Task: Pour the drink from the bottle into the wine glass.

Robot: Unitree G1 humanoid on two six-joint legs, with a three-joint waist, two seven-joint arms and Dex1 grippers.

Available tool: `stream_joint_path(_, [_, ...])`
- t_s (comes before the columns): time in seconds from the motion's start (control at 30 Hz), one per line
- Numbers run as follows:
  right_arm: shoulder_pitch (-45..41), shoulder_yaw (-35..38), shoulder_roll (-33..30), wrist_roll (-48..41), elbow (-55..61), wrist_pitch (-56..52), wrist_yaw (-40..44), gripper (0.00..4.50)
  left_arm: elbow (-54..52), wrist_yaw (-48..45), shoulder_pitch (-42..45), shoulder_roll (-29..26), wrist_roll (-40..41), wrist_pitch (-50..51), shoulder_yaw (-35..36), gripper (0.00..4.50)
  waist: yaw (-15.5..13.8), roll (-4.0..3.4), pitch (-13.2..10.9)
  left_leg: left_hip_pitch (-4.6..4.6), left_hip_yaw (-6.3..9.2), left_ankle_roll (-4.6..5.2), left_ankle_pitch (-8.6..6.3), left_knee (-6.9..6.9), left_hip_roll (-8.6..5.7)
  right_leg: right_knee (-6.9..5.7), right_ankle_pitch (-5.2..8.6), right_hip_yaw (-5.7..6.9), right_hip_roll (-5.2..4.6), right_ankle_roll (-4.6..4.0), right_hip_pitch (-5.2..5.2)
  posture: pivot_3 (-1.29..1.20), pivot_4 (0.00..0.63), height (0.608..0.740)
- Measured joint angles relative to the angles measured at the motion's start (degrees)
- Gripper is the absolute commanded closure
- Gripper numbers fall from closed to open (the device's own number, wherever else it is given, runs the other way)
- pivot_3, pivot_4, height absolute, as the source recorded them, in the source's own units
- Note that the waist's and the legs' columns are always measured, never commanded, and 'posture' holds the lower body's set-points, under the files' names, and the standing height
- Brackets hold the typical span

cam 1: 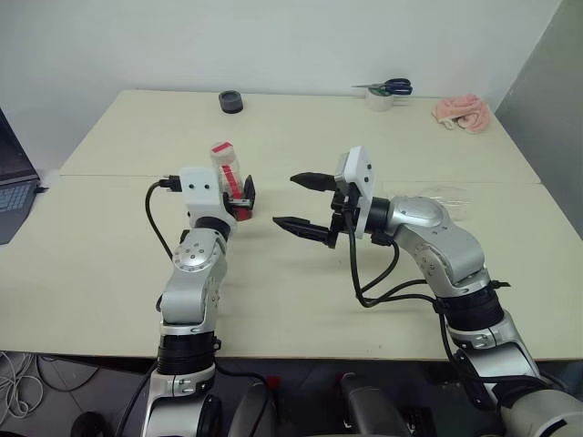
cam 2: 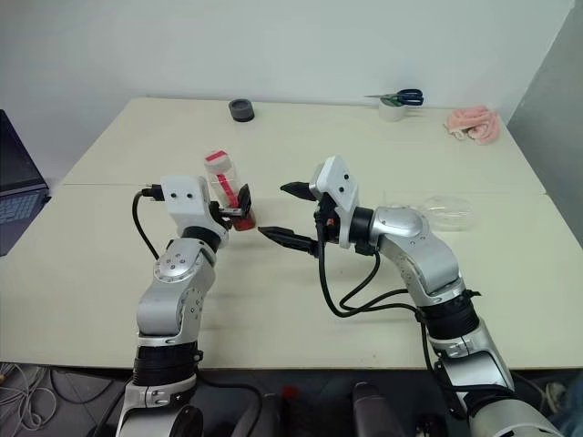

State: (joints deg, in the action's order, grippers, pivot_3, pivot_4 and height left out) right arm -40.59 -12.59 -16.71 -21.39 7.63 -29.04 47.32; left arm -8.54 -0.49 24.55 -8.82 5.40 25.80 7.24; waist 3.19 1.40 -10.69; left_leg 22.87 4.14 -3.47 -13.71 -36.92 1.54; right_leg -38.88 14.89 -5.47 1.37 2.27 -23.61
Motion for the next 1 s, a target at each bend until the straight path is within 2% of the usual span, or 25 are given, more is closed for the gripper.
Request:
stream_joint_path(0.47, [0.0,-0.14,0.79,1.17,-0.01,0.04,-0.11,0.0,12.04,5.55,7.59,1.38,-1.67,-6.6,0.17,0.03,-0.09,0.0,0.0,0.01,0.02,0.0,0.0,0.0,-0.01,0.0,-0.01,0.02,0.0,-0.02,0.0,0.0,0.15,0.74])
stream_joint_path(1.0, [1.14,-0.33,0.23,2.27,0.07,0.03,0.07,0.0,20.41,7.43,10.29,2.25,-1.74,-14.65,-0.11,0.03,-0.11,0.0,0.0,0.02,0.03,0.0,0.0,0.0,-0.03,0.01,-0.02,0.03,-0.01,-0.03,0.0,0.0,0.15,0.74])
